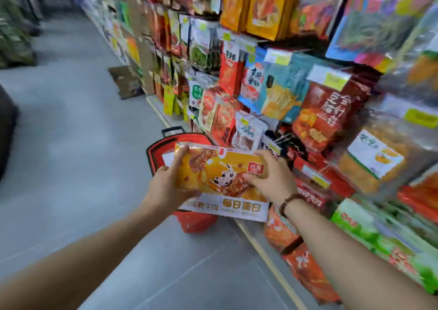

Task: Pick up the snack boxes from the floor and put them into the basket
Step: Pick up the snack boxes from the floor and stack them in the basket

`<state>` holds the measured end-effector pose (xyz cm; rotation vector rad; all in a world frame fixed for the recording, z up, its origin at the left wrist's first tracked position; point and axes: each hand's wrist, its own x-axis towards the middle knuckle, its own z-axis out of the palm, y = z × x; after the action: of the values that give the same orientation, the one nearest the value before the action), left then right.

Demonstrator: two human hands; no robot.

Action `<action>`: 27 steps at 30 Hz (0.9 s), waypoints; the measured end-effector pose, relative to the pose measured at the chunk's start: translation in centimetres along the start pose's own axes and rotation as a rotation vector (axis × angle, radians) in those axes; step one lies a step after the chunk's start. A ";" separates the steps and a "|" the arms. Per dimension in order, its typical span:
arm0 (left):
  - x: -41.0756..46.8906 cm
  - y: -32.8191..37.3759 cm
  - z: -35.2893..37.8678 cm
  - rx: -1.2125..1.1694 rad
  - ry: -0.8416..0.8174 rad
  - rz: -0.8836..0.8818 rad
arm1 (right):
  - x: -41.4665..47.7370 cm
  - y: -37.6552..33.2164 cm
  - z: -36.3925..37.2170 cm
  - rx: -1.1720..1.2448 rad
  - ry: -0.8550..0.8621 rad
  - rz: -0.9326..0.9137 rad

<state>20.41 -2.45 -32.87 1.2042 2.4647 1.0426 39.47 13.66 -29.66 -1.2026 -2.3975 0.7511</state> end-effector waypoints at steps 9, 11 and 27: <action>10.4 -5.1 3.8 0.024 0.021 -0.226 | 15.9 0.9 7.9 -0.004 -0.212 -0.069; 12.4 -5.8 4.4 0.027 0.011 -0.265 | 18.8 0.8 8.9 -0.025 -0.264 -0.069; 22.1 -17.1 10.8 -0.037 -0.101 -0.607 | 33.5 1.8 22.8 -0.146 -0.586 0.040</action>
<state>0.74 12.55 -49.67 0.4220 2.4642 0.8174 9.31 34.99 -46.43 -1.2129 -2.9469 1.0777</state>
